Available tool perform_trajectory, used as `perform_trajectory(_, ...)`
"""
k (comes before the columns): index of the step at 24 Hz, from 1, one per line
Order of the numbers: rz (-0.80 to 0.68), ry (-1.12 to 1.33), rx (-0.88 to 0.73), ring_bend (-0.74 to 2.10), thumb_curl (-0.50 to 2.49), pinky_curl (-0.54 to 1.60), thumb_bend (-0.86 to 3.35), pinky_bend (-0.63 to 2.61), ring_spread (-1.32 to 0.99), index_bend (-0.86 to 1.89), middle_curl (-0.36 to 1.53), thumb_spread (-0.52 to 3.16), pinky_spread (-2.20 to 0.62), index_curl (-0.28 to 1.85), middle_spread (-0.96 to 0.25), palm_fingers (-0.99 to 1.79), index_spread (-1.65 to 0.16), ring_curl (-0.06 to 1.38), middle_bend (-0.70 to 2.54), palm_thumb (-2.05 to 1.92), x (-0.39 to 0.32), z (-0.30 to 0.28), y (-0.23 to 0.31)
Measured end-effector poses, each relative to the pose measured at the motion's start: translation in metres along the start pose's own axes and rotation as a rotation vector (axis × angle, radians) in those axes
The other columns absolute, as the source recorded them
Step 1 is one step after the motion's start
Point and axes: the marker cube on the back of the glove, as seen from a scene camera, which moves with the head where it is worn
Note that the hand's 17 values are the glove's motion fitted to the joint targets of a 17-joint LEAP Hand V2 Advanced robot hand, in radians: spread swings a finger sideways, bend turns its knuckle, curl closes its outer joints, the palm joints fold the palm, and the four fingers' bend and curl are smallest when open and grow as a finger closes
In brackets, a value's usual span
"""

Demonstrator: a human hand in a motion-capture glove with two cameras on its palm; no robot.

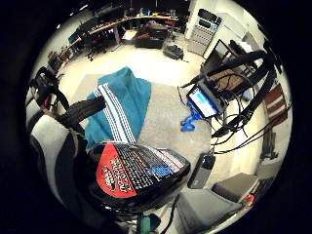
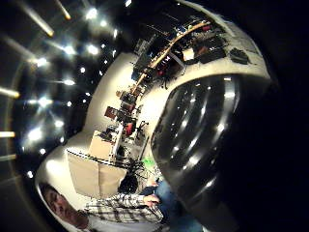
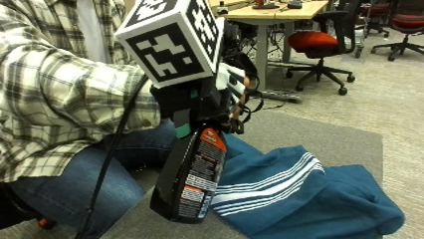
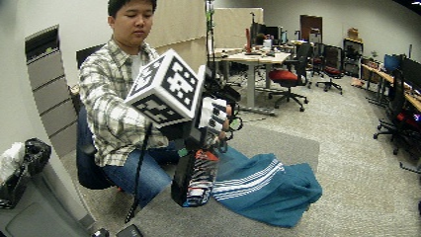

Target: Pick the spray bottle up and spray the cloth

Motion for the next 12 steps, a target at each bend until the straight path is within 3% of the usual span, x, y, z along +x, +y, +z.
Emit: perform_trajectory(12,-0.130,0.412,-0.228,0.62,0.79,0.37,-0.03,0.45,-0.22,0.38,0.50,0.05,-0.16,0.55,-0.13,1.35,-0.23,0.46,0.57,1.02,-0.026,0.053,-0.003)
